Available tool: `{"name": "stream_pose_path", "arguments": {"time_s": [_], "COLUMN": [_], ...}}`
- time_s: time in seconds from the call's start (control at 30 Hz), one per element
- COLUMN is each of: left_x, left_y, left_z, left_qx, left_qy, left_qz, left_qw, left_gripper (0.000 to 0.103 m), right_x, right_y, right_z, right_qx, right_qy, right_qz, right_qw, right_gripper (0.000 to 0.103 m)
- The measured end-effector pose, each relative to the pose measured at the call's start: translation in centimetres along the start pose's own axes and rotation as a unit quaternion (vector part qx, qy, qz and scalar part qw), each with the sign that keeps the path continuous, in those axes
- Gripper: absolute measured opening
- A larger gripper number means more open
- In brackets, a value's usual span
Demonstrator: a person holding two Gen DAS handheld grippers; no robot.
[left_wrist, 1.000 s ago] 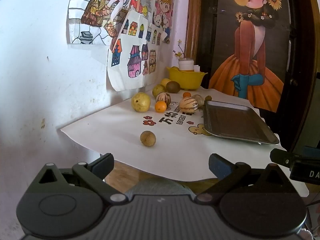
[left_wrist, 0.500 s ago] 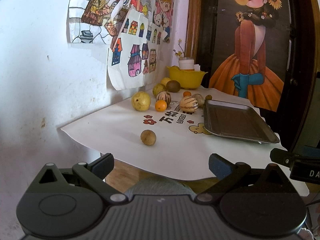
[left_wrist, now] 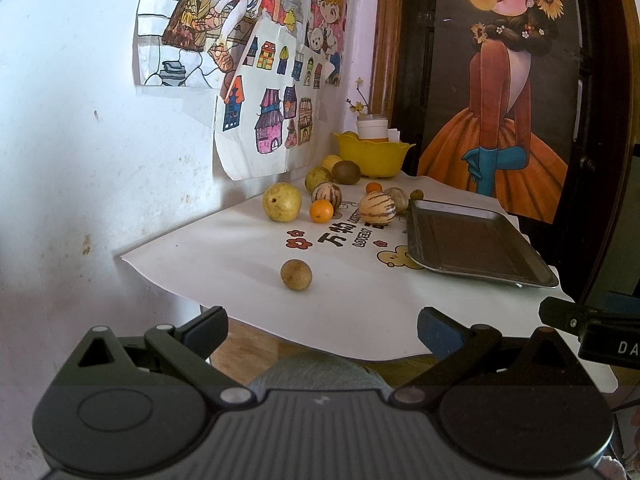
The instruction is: Organize fruits
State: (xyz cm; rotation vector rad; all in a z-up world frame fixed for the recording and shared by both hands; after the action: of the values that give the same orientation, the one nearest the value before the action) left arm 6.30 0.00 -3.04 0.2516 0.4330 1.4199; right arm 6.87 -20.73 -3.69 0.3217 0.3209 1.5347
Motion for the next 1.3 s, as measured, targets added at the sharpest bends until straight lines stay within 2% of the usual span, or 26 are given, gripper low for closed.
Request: {"name": "stream_pose_path", "arguments": {"time_s": [0.73,1.0,1.17,1.3], "left_x": [0.0,0.9,1.3,1.6], "left_y": [0.0,-1.0,-1.7,-2.5], "left_z": [0.0,-0.5,0.0,0.3], "left_qx": [0.002,0.014,0.022,0.029], "left_qy": [0.001,0.011,0.010,0.006], "left_qz": [0.000,-0.002,-0.002,-0.001], "left_qw": [1.0000,0.9998,0.9997,0.9996], "left_gripper": [0.103,0.103,0.103,0.103], "right_x": [0.1,-0.3,-0.8,-0.9], "right_y": [-0.3,-1.0,-2.4,-3.5], "right_z": [0.0,0.1,1.4,2.6], "right_qx": [0.003,0.012,0.009,0.011], "right_qy": [0.000,0.001,0.000,0.011], "right_qz": [0.000,0.004,0.006,0.024], "right_qw": [1.000,1.000,1.000,1.000], "right_gripper": [0.102,0.103,0.103,0.103]}}
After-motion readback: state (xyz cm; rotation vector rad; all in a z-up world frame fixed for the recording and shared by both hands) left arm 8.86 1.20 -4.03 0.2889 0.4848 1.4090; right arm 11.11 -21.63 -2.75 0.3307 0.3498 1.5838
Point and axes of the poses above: each gripper's, at about its wrist camera, not at the fingertips, and y roughly against the way its jaws point, x to its left, z to its top, the point moved 7 cm from there along -y, roughly the way its jaws point, and after that the axes turned 8 degrees about -z, right-handed, at the moved point
